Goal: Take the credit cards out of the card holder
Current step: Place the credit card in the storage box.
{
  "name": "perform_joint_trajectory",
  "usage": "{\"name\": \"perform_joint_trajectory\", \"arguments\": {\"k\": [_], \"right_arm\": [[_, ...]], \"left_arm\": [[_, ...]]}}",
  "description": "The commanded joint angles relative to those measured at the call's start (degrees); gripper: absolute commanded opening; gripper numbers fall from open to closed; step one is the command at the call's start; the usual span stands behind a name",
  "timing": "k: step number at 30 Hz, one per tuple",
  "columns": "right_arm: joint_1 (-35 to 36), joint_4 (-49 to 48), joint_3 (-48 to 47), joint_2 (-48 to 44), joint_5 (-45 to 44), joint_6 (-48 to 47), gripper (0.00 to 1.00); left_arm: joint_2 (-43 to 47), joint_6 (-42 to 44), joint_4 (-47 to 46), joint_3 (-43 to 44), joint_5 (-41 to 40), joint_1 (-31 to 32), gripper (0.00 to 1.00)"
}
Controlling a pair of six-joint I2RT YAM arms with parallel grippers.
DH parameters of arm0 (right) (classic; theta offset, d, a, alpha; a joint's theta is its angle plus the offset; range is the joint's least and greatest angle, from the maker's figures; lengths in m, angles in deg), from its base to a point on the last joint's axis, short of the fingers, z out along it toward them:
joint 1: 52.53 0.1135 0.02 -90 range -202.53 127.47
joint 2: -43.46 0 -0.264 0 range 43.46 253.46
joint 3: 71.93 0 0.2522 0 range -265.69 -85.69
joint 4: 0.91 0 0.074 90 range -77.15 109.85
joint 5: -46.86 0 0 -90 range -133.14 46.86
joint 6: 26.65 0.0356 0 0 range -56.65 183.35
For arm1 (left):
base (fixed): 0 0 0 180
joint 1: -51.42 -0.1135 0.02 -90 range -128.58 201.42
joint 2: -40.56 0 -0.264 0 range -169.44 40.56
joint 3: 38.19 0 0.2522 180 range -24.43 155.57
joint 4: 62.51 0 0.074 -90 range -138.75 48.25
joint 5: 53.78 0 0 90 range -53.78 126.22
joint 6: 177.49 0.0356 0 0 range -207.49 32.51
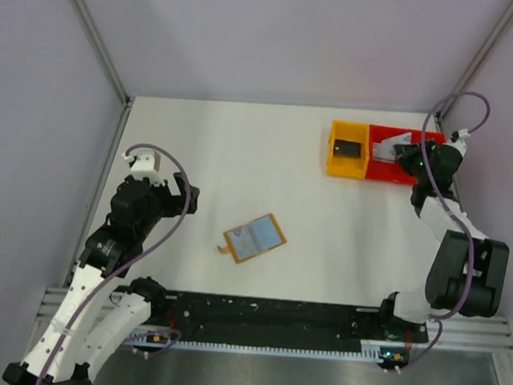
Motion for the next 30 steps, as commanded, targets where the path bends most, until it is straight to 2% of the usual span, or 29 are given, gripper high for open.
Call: {"name": "perform_joint_trajectory", "arguments": {"k": [1,6,15,30], "right_arm": [[-0.7,2.7,-10.6,8.5,1.3,-4.6,0.00],[-0.7,5.2,-16.5,15.1,-1.0,-6.2,0.00],[-0.2,8.7,-25.5,27.1,0.7,-8.5,0.00],[2.2,8.1,-29.9,33.7,2.7,-4.2,0.00]], "left_arm": [[-0.1,5.8,-4.5,-3.7,-4.1,0.2,0.99],[-1.0,6.3,-2.4,-3.5,-9.9,0.7,0.99],[-1.5,6.2,-2.7,-3.5,-10.3,0.7,0.99],[-0.6,6.2,-2.5,-3.7,-11.1,0.7,0.99]]}}
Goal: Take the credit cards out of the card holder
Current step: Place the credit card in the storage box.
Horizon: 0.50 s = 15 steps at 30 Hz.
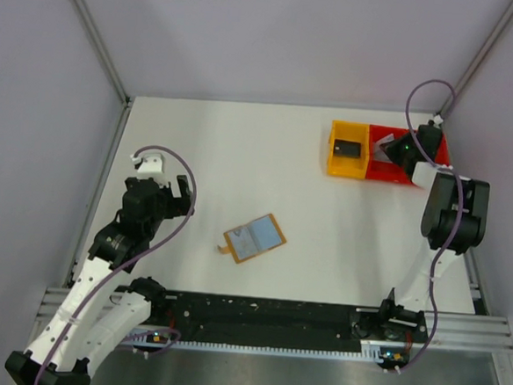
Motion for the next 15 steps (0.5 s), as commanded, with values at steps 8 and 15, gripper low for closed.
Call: {"name": "perform_joint_trajectory", "arguments": {"k": [8,15], "right_arm": [[1.5,1.1,-4.0,1.0,-1.9,1.7,0.31],[1.8,6.9,-2.2,-5.6,-5.9,-2.8,0.54]], "left_arm": [[1.5,0.8,-1.5,-0.3,-1.6,0.1,0.99],[3.1,0.6,-1.6,-0.6,-2.1,0.1,0.99]]}}
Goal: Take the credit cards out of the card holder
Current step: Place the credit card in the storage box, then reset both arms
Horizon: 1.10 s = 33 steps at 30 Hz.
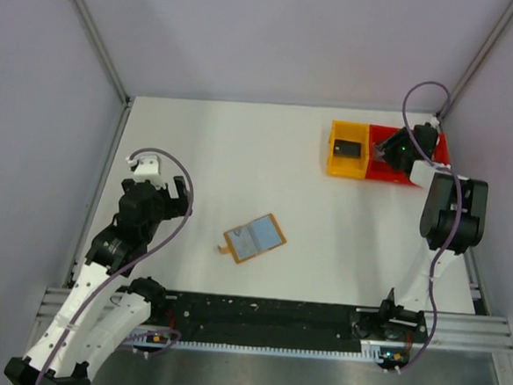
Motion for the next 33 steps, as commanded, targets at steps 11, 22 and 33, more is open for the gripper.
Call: {"name": "perform_joint_trajectory", "arguments": {"k": [11,22,33], "right_arm": [[1.2,17.1,4.7,-28.8,-10.4,-11.2,0.84],[1.3,31.7,11.3,-66.7,-17.5,-20.0,0.98],[4.3,40.6,13.5,-92.8,-19.2,-29.2,0.98]], "left_arm": [[7.1,0.1,-1.8,-1.3,-2.4,0.0,0.99],[15.3,0.6,-2.4,-2.4,-5.2,0.0,0.99],[25.0,1.2,-3.2,-4.5,-13.3,0.0,0.99]]}}
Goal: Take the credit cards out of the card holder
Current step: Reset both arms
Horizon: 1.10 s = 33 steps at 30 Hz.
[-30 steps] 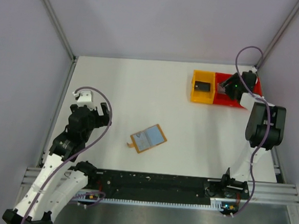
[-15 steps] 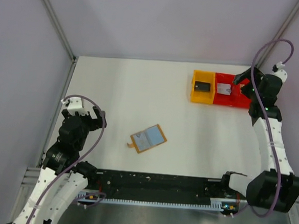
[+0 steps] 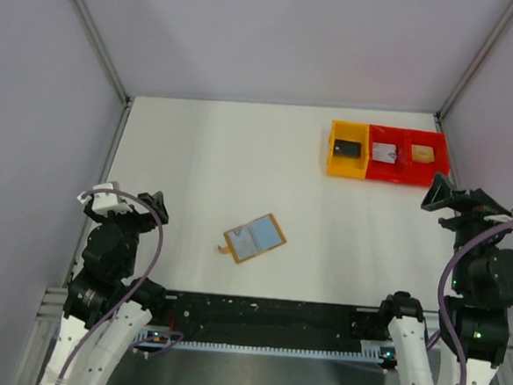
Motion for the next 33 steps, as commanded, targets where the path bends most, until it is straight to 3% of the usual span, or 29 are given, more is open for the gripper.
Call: {"name": "perform_joint_trajectory", "arguments": {"k": [1,7,15,33], "right_arm": [[3.4,6.5,1.1,-4.8,-4.0,-5.2,0.98],[9.6,11.9,0.6,-8.7,-14.7,-9.3,0.98],[16.2,14.2,4.4,-10.0,-30.4,-7.8,0.98],[18.0,9.8,7.3,-10.8,-28.3,-7.2,0.98]], "left_arm": [[4.4,0.7,-3.2,-1.4,-4.5,0.0,0.99],[11.5,0.7,-5.3,-2.9,-5.9,0.0,0.99],[18.4,1.5,-7.8,-5.2,-5.3,0.0,0.98],[16.6,2.4,-8.6,-5.2,-5.1,0.0,0.98]]}}
